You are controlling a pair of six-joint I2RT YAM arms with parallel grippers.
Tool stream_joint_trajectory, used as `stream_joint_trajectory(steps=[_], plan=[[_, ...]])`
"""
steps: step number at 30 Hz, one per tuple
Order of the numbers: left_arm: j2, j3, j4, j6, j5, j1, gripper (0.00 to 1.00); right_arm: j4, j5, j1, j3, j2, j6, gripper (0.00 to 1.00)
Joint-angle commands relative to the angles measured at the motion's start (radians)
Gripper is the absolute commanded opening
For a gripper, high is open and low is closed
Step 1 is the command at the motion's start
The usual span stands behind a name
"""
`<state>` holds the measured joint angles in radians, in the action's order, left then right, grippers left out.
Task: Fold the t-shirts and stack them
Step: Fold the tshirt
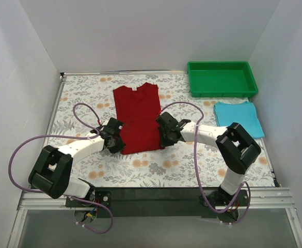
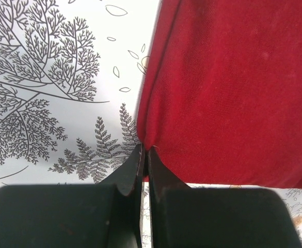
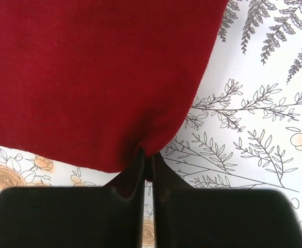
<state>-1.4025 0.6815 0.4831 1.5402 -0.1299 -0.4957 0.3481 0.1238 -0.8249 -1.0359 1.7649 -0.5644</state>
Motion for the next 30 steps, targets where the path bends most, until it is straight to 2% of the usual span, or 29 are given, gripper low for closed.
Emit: stream_joint_trajectory(steps=[1, 2, 9, 13, 15, 18, 20, 24, 28, 30], plan=[[-0.003, -0.045, 0.115, 0.001, 0.033, -0.015, 0.0, 0.14, -0.044, -0.019, 0.122, 0.111, -0.019, 0.06], [-0.001, -0.043, 0.123, 0.001, 0.032, -0.012, 0.0, 0.146, -0.035, -0.01, 0.123, 0.097, -0.012, 0.01], [0.023, 0.013, 0.234, -0.022, 0.094, -0.012, 0.0, 0.25, 0.025, 0.032, 0.134, -0.034, 0.093, 0.01], [0.121, 0.023, 0.314, -0.057, 0.211, -0.014, 0.0, 0.337, -0.055, 0.021, 0.178, -0.143, 0.159, 0.01], [0.216, -0.022, 0.351, -0.06, 0.333, -0.014, 0.0, 0.427, -0.068, -0.011, 0.204, -0.214, 0.173, 0.01], [0.359, -0.103, 0.406, -0.022, 0.505, -0.024, 0.0, 0.505, -0.107, -0.062, 0.235, -0.313, 0.172, 0.01], [0.436, -0.105, 0.434, 0.012, 0.536, -0.067, 0.0, 0.575, -0.116, -0.083, 0.241, -0.39, 0.166, 0.01], [0.523, -0.059, 0.605, 0.009, 0.59, -0.072, 0.0, 0.709, -0.162, -0.085, 0.2, -0.488, 0.167, 0.01], [0.559, -0.001, 0.686, 0.003, 0.644, -0.073, 0.0, 0.833, -0.173, -0.085, 0.098, -0.519, 0.187, 0.01], [0.565, 0.035, 0.728, 0.008, 0.647, -0.073, 0.0, 0.917, -0.13, -0.085, 0.044, -0.515, 0.196, 0.01]])
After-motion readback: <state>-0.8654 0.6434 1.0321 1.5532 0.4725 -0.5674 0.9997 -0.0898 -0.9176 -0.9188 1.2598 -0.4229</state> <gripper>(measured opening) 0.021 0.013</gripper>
